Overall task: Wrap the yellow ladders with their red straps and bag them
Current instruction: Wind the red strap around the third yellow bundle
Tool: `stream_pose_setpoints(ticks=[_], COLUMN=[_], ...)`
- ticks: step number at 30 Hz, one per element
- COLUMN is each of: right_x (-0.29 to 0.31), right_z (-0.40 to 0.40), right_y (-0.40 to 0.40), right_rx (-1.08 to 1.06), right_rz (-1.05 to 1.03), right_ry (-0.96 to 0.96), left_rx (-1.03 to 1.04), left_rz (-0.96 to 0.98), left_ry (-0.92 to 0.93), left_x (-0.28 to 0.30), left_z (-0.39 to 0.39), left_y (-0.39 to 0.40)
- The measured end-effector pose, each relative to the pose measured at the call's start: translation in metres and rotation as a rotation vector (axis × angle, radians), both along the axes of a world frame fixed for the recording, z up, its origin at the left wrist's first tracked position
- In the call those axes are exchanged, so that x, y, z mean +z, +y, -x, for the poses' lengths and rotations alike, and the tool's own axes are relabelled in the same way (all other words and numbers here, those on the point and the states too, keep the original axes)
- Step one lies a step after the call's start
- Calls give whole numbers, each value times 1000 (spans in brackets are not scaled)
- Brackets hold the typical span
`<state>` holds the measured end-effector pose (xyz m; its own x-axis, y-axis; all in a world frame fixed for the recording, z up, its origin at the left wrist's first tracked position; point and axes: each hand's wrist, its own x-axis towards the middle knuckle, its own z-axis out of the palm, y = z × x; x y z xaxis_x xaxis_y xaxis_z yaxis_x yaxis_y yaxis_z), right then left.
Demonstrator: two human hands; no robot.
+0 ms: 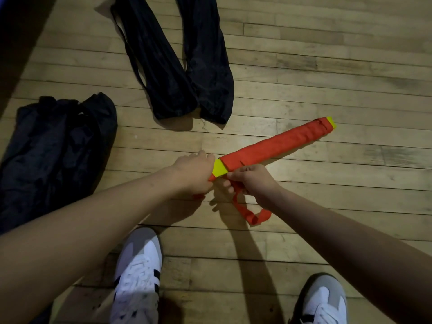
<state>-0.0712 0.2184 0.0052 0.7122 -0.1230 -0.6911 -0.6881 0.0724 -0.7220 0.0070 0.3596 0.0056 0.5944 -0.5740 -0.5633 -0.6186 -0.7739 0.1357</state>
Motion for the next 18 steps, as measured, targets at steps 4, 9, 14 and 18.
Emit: stream_pose_setpoints(ticks=[4, 9, 14, 18], right_x=[0, 10, 13, 11], right_z=[2, -13, -27, -29], right_y=[-2, 2, 1, 2], right_rx=[-60, -65, 112, 146], right_rz=[-18, -42, 20, 8], right_ry=[-30, -80, -72, -61], left_rx=[54, 313, 318, 282], left_rz=[159, 256, 70, -34], left_ry=[-59, -87, -254, -315], left_x=[-2, -6, -1, -4], left_z=[3, 5, -7, -15], left_y=[4, 2, 2, 4])
